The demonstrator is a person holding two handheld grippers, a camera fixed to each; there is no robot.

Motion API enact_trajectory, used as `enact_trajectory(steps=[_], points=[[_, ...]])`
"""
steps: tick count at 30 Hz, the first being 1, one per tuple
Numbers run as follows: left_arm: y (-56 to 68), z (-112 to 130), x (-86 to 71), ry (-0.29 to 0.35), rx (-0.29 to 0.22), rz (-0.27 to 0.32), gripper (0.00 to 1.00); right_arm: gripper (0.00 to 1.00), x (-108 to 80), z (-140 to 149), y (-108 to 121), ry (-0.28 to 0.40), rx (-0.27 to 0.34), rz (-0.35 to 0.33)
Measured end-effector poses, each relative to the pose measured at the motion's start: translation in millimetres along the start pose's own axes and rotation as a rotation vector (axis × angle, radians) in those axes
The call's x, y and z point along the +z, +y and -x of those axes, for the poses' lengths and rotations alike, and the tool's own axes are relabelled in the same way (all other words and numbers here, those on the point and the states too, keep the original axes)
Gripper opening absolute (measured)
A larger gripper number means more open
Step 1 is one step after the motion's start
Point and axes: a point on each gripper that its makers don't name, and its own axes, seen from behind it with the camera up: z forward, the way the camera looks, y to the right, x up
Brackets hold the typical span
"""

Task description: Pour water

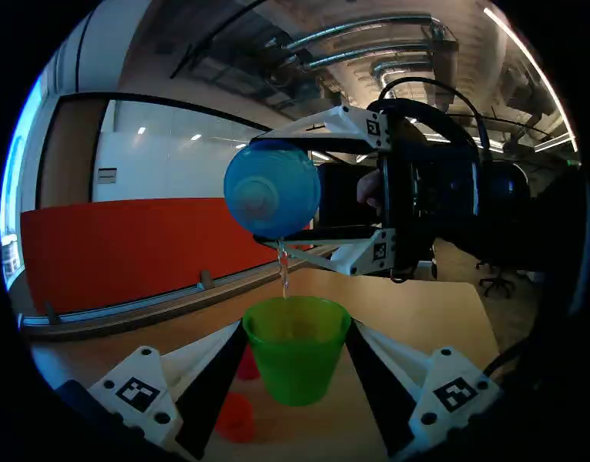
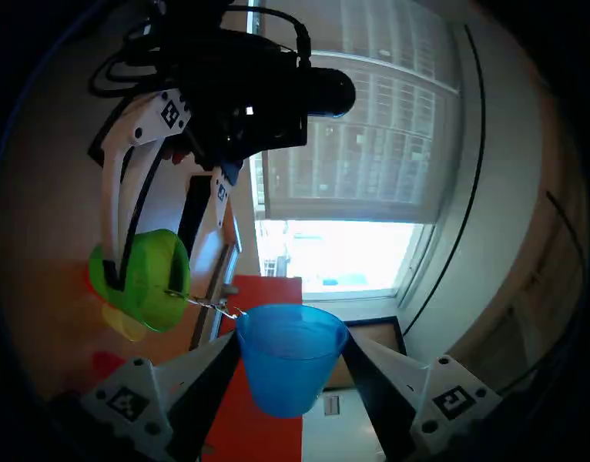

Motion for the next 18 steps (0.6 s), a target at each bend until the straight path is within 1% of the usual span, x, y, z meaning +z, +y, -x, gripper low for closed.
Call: enact_trajectory(steps=[14, 18], points=[[-4.7, -1.7, 2.1, 0.004, -0.004, -0.006, 0.88, 0.93, -2.3, -7.0, -0.5, 0.008, -0.041, -0.001], [-5.1, -1.9, 2.3, 0.004, -0.004, -0.007, 0.88, 0.93, -2.0, -8.7, -2.1, 0.008, -0.036, -0.004]])
